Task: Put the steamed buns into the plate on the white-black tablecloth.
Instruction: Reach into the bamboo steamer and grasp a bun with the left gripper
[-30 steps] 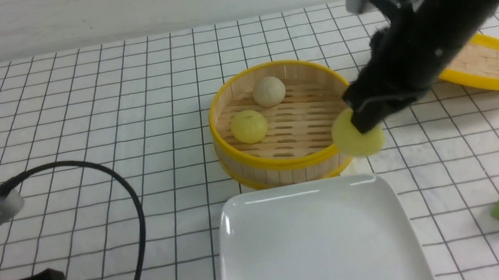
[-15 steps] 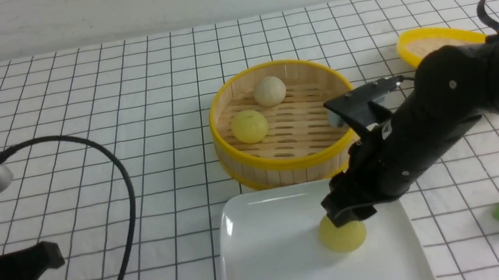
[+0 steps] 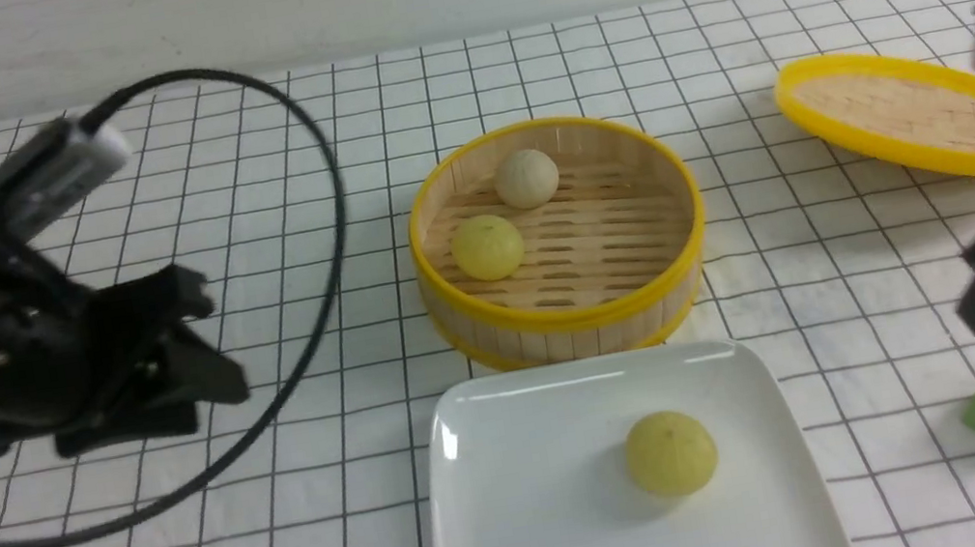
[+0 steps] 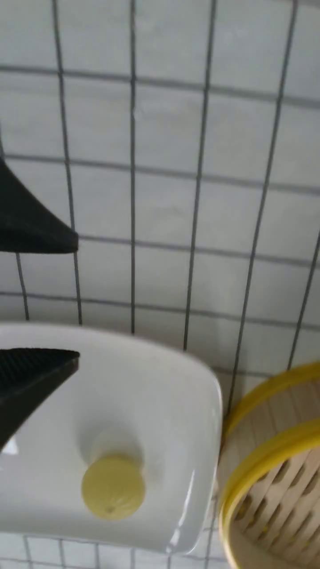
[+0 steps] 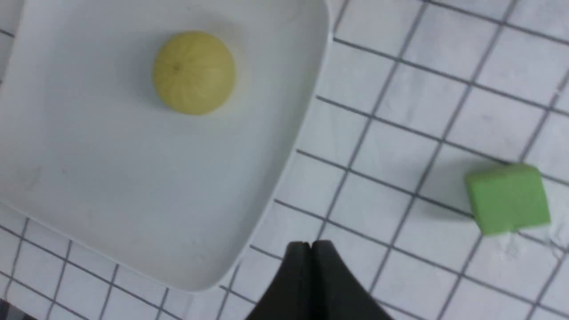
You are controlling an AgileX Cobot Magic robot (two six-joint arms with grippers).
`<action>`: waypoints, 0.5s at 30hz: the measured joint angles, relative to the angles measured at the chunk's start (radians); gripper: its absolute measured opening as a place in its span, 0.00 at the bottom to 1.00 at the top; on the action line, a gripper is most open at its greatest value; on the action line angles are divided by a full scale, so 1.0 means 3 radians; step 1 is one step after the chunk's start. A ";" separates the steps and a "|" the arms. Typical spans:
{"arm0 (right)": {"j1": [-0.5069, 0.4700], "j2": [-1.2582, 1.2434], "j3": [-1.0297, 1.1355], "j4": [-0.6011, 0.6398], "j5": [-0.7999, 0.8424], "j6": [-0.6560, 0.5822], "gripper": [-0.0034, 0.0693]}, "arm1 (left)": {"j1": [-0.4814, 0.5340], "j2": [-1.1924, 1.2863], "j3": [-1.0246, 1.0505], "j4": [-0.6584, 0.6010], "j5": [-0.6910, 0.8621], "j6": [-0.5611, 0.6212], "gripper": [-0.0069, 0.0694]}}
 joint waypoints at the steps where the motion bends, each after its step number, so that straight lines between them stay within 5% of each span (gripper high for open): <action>1: -0.0050 -0.0113 0.0114 -0.0033 -0.0017 0.0000 0.03 | -0.0066 0.0118 -0.0060 -0.0020 0.0025 0.0022 0.52; 7: -0.0329 -0.0751 0.0740 -0.0110 -0.0131 0.0000 0.03 | -0.0695 0.0970 -0.0914 0.0073 0.0107 -0.0052 0.53; 15: -0.0344 -0.1060 0.1017 0.0052 -0.0555 0.0000 0.04 | -0.1232 0.2073 -0.2558 0.0848 0.0287 -0.0638 0.67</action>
